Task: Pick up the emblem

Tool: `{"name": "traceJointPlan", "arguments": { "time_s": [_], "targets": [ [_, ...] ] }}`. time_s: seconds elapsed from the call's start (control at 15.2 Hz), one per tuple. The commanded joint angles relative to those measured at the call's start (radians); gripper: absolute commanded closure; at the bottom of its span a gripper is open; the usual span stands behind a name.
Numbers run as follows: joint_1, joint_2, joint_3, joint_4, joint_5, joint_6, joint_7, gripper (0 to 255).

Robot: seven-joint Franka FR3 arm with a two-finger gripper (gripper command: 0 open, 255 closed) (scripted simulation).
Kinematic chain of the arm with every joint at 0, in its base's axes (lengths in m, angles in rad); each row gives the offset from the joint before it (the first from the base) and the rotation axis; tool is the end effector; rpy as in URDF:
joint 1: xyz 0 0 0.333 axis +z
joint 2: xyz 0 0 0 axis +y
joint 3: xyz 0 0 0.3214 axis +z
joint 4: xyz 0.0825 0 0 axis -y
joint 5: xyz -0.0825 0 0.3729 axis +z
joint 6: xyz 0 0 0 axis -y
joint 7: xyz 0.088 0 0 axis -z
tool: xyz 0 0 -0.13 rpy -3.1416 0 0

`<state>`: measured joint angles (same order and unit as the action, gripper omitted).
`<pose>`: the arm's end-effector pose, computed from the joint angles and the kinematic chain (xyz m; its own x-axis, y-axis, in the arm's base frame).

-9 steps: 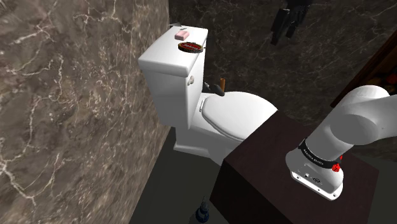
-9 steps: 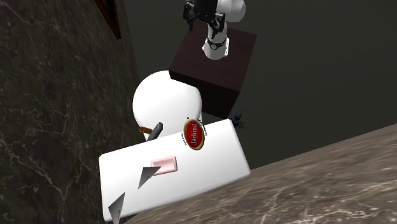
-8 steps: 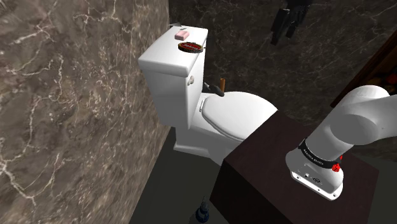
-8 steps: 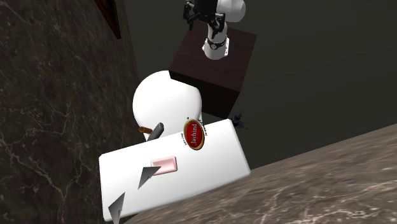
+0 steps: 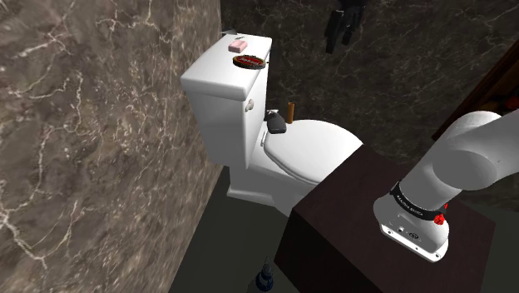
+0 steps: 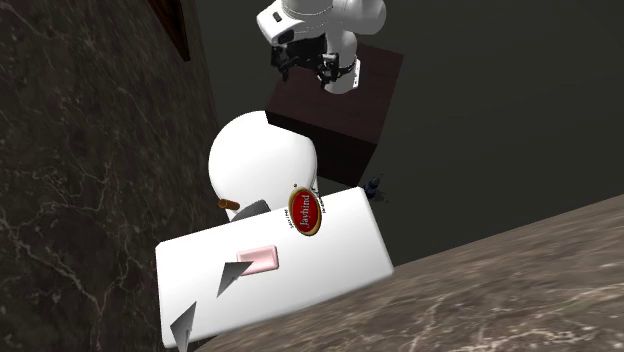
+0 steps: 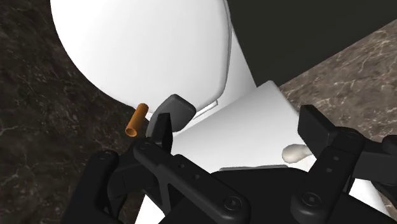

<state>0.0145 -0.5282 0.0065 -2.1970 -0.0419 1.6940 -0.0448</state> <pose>0.3797 0.0035 0.5702 0.9973 0.0700 0.0230 0.0689 -0.9966 0.0460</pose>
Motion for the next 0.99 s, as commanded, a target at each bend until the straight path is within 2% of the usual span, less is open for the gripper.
{"name": "traceJointPlan", "arguments": {
  "time_s": [0.0,0.46,0.92],
  "targets": [
    [0.007,0.084,-0.011,0.059,0.002,0.022,-0.038,0],
    [0.028,0.367,-0.028,0.293,0.026,0.061,-0.156,0],
    [0.040,0.661,-0.020,0.604,0.055,0.030,-0.262,0]
  ]
}}
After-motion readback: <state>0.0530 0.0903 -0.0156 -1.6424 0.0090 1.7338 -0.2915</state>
